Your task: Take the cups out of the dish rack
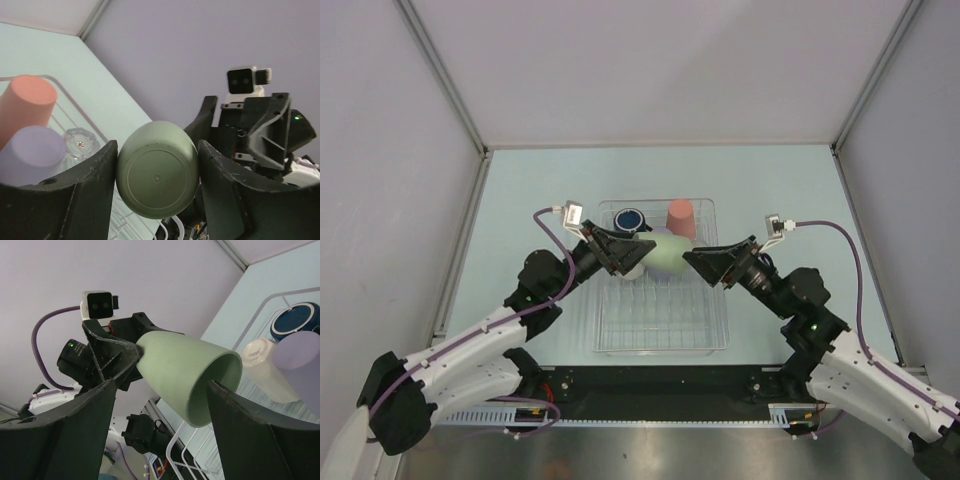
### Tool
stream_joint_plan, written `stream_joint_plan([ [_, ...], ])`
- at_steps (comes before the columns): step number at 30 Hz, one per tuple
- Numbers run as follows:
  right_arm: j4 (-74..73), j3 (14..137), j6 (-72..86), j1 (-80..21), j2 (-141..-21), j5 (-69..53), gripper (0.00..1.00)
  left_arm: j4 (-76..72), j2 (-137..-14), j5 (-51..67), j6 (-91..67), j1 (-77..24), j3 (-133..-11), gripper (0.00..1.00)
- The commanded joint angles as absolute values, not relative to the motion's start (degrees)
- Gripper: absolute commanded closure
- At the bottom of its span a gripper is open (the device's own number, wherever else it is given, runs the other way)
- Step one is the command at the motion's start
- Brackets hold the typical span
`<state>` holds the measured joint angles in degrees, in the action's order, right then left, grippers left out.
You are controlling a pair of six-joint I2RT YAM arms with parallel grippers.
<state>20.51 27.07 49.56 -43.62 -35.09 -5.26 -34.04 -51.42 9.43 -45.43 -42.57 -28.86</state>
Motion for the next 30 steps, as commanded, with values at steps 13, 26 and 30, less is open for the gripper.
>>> stream_joint_plan([
  [13, 32.42, 25.84, 53.96, -37.97, -42.27, -15.55, 0.26, -49.66, -56.07, 22.24, -53.79, -39.81, -29.62, 1.00],
  [26, 37.09, 28.30, 54.23, -40.34, -48.34, -21.09, 0.47, -49.83, -58.36, 23.64, -54.32, -39.81, -29.44, 1.00],
  [30, 35.42, 28.56, 53.18, -40.69, -47.64, -20.48, 0.73, -49.83, -59.32, 23.82, -54.23, -39.81, -29.71, 1.00],
])
